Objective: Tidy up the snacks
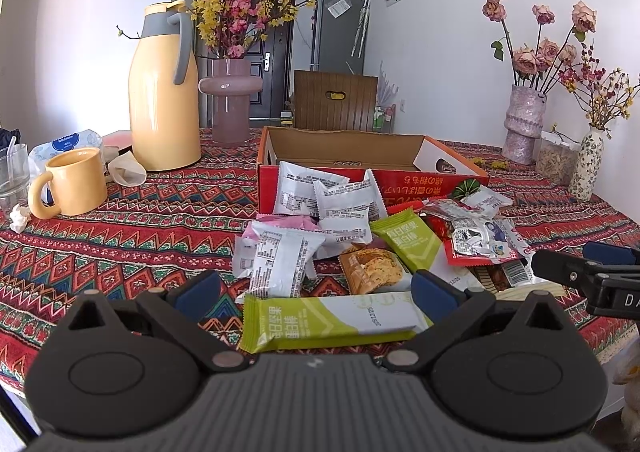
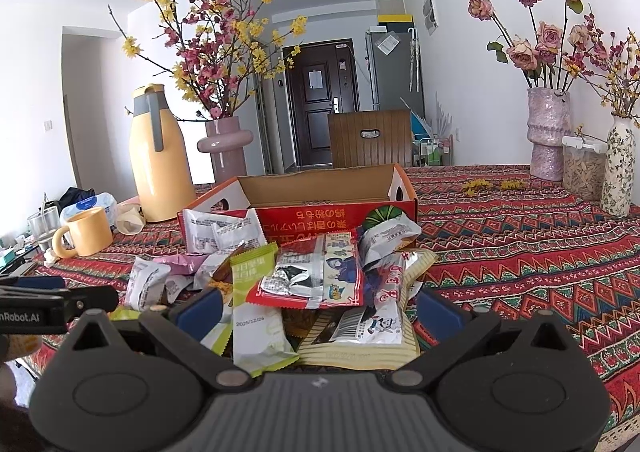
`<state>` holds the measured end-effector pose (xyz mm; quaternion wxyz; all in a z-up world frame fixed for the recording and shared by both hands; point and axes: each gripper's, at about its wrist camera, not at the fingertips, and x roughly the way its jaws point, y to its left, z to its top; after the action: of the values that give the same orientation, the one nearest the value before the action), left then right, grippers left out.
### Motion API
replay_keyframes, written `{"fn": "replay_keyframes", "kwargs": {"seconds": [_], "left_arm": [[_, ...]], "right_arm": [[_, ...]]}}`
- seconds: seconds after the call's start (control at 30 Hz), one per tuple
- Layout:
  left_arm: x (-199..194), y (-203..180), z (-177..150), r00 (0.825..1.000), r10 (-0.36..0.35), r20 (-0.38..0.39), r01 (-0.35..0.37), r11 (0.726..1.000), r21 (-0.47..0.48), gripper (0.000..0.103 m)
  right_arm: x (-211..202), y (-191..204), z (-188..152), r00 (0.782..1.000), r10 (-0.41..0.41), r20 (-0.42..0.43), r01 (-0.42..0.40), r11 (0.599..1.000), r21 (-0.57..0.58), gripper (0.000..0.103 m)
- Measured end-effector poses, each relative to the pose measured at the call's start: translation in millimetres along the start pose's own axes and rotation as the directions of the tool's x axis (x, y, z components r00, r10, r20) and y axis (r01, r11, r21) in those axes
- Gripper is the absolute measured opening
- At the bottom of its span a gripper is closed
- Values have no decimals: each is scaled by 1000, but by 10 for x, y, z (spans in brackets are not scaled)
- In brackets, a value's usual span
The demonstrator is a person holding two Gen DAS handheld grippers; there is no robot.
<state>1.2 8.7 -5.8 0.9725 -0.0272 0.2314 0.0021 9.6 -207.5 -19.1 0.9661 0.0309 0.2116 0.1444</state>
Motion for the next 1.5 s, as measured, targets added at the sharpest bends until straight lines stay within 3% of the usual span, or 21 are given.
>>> {"fn": "replay_keyframes", "kwargs": {"seconds": [0.27,0.83,0.97,1.23,1.33,1.43,1.5], "left_arm": [[-17,34,-23,999,-38,15,38,999,-18,103],[175,134,-70,1000,-26,-14,25,999,-38,103],[223,156,-80,999,-22,-26,21,999,-40,103],[275,185,-97,999,-18,-39,17,999,-46,103],[289,204,-105,999,-13,-39,11,999,-49,103],[303,228,-118,1000,-4,-28,2,998,-61,103],[323,237,-117,1000,1,-17,-2,998,-62,103]], "right_arm": [[35,-24,-59,1000,-6,-12,6,1000,2,103],[284,-209,-73,994,-71,-84,72,997,5,101],[462,-197,-85,987,-93,-130,88,995,-43,91],[856,-118,17,971,-127,-205,107,988,-109,88],[960,-117,21,963,-146,-228,122,986,-113,80],[960,-150,-2,960,-140,-242,117,988,-105,61],[911,-190,-27,962,-127,-241,108,990,-91,56]]}}
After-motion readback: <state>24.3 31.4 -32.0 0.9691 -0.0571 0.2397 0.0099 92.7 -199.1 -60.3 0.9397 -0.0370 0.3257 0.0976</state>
